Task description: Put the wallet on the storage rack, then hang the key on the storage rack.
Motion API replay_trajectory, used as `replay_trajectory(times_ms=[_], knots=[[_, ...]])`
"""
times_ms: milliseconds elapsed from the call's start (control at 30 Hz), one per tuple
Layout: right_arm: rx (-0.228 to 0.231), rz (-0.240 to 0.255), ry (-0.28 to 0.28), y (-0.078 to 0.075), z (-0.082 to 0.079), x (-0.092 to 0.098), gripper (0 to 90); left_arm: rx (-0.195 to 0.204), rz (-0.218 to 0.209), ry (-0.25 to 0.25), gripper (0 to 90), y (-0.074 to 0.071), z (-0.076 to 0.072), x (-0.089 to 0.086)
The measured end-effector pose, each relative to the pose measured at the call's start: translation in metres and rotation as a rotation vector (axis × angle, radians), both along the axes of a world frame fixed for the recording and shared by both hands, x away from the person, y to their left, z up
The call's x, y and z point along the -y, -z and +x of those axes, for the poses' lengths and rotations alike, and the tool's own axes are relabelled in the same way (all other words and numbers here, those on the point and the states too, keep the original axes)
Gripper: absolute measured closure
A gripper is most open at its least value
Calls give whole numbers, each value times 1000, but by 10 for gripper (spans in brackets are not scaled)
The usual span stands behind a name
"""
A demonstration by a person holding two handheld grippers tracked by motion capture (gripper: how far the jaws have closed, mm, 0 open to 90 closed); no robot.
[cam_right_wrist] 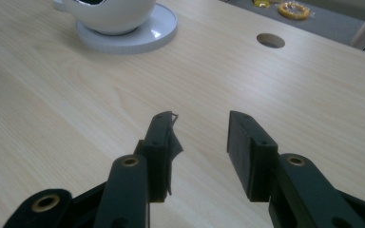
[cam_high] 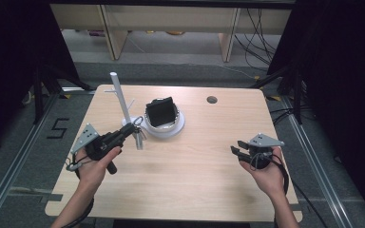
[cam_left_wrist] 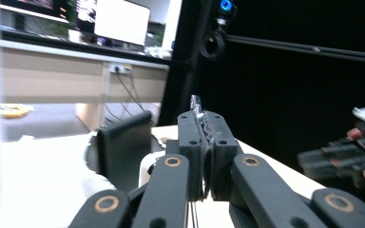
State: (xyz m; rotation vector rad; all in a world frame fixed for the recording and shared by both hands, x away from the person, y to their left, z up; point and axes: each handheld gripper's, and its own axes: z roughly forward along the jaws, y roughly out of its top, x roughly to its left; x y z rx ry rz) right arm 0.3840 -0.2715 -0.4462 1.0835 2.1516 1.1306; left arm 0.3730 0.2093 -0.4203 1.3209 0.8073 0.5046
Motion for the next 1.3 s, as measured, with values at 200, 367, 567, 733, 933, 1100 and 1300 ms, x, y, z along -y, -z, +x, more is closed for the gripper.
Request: replay_trajectory(times_ms=[200,367,567,733,933,1100,1300], knots=[[-32,32,19,10,-2,7,630,29,-8,-79,871,0,-2,-16],[-29,42,31,13,-2,10,631,54,6,-131,871,-1,-3,-22],[-8,47,59,19,2,15,627,75,9,-183,871,-2,0,-26],[-28,70,76,25,2,16,618,92,8,-218,871,-3,2,-30],[-24,85,83,28,-1,16,613,115,15,-272,871,-6,7,-35],[-44,93,85,26,-4,13,613,131,43,-344,871,-7,15,-39],[-49,94,81,26,-3,12,611,133,80,-420,871,-7,28,-43]])
